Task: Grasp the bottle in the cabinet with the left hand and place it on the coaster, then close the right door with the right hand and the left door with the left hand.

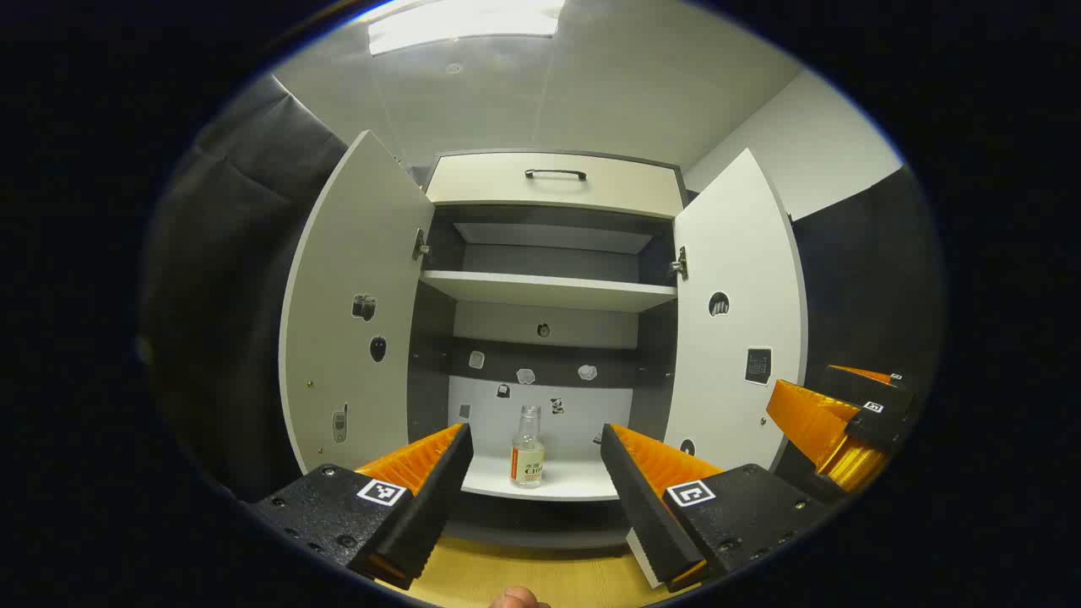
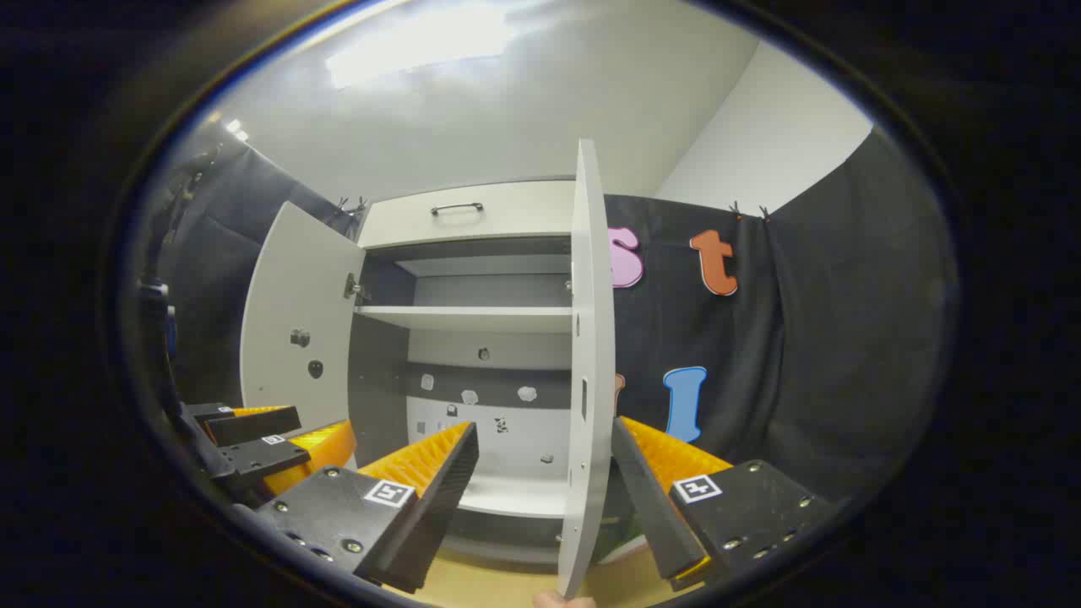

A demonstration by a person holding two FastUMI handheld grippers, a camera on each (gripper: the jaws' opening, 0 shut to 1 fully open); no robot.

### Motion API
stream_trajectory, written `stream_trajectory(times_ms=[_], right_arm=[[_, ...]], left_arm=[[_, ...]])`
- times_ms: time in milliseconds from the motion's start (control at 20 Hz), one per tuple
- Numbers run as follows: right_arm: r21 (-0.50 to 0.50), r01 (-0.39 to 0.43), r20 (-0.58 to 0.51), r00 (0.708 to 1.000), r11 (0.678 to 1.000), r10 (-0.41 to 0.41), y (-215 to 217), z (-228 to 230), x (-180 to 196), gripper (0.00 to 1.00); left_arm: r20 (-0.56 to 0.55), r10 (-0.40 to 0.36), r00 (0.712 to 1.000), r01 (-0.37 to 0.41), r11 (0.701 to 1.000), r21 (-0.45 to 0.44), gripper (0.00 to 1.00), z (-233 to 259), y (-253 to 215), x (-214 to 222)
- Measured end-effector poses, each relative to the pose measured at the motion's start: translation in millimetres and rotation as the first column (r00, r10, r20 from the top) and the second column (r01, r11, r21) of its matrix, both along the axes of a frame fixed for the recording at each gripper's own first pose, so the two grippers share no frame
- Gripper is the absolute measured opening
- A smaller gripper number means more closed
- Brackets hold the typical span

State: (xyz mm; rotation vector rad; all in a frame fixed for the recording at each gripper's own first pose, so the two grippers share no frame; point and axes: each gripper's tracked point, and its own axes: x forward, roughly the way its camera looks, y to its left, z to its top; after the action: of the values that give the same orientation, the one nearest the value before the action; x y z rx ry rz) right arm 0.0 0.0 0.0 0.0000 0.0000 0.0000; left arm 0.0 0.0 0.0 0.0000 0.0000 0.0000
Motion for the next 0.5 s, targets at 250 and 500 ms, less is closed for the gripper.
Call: stream_trajectory(times_ms=[250,500], right_arm=[[-0.002,-0.009,0.008,1.000,1.000,0.009,0.7,0.4,4.3,0.96],[-0.001,-0.015,0.011,1.000,1.000,0.015,0.6,0.4,5.2,0.96]], left_arm=[[0.000,0.013,1.000,-0.013,1.000,0.009,0.96,0.1,2.6,1.5],[0.005,0.029,1.000,-0.030,1.000,0.008,0.96,1.0,5.7,2.1]])
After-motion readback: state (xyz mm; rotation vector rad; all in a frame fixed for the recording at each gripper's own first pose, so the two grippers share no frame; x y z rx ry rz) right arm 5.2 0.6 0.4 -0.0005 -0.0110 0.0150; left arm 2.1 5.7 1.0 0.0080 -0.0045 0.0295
